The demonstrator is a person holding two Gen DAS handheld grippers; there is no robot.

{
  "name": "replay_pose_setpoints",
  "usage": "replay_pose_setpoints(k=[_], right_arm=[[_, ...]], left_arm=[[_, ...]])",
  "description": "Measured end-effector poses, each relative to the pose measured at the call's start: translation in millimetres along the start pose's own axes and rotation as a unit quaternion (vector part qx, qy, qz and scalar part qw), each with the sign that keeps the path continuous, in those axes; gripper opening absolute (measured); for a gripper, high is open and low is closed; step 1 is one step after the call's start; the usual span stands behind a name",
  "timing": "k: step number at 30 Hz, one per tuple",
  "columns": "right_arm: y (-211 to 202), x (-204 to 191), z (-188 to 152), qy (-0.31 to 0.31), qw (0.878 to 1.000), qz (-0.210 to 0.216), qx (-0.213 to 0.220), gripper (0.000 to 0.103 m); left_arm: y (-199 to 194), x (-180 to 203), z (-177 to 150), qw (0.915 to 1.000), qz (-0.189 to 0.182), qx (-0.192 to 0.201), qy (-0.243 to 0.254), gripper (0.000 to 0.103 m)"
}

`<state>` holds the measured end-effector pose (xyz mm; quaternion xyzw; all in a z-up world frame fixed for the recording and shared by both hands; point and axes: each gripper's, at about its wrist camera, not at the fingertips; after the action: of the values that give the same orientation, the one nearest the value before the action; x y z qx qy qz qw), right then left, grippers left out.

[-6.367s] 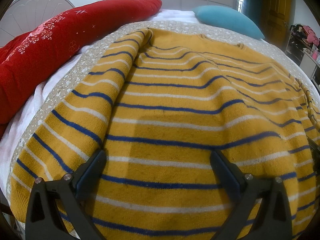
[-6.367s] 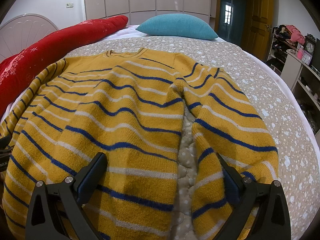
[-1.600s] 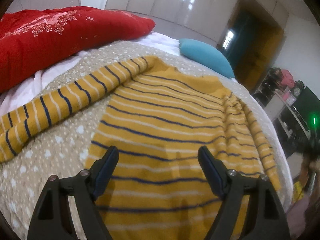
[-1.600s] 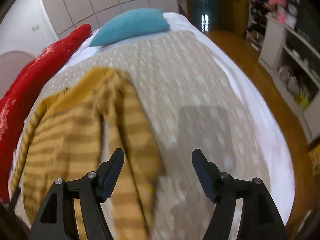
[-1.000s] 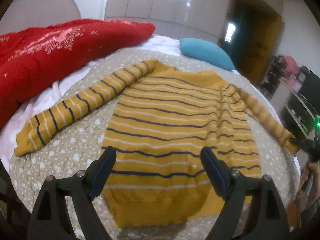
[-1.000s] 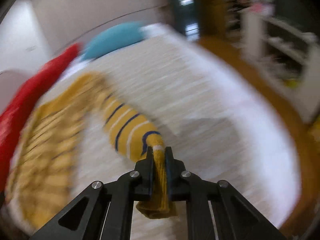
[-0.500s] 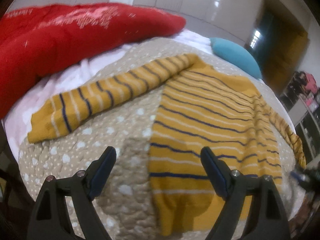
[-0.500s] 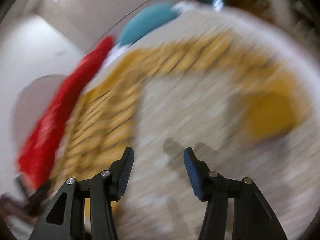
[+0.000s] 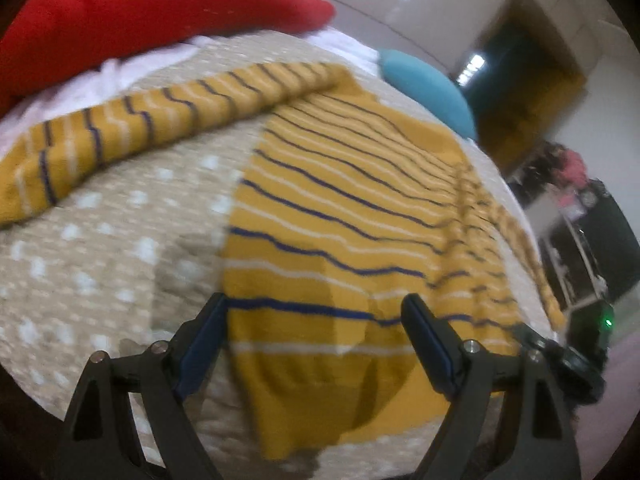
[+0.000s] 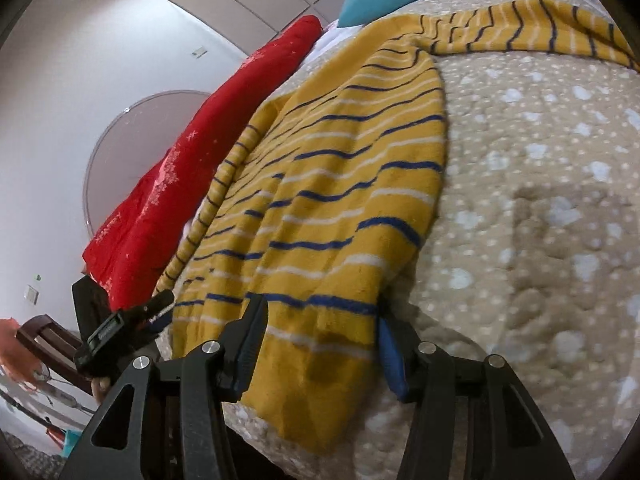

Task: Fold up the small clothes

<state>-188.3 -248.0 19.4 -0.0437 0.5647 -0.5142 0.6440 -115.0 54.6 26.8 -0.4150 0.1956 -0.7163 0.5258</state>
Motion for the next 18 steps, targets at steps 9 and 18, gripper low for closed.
replay_pose_setpoints(k=[9, 18], right_arm=[[-5.5, 12.2, 2.0, 0.052, 0.998, -0.009, 0.018, 0.010], [-56.2, 15.1, -46.1, 0.031, 0.999, -0.036, 0.018, 0.011]], left_arm=[[-3.4, 22.2, 2.7, 0.9984, 0.047, -0.027, 0.017, 0.010], [-19.8, 25.3, -33.4, 0.9962, 0.046, -0.066, 0.032, 0.011]])
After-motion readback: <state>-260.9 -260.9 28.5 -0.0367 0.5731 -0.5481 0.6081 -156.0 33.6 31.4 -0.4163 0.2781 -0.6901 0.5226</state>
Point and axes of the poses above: each gripper's, at about its wrist camera, not at the fingertips, and y roughly the way its jaws point, x to its right, z to its top, and after that the axes turned 6 degrees about y, right-handed
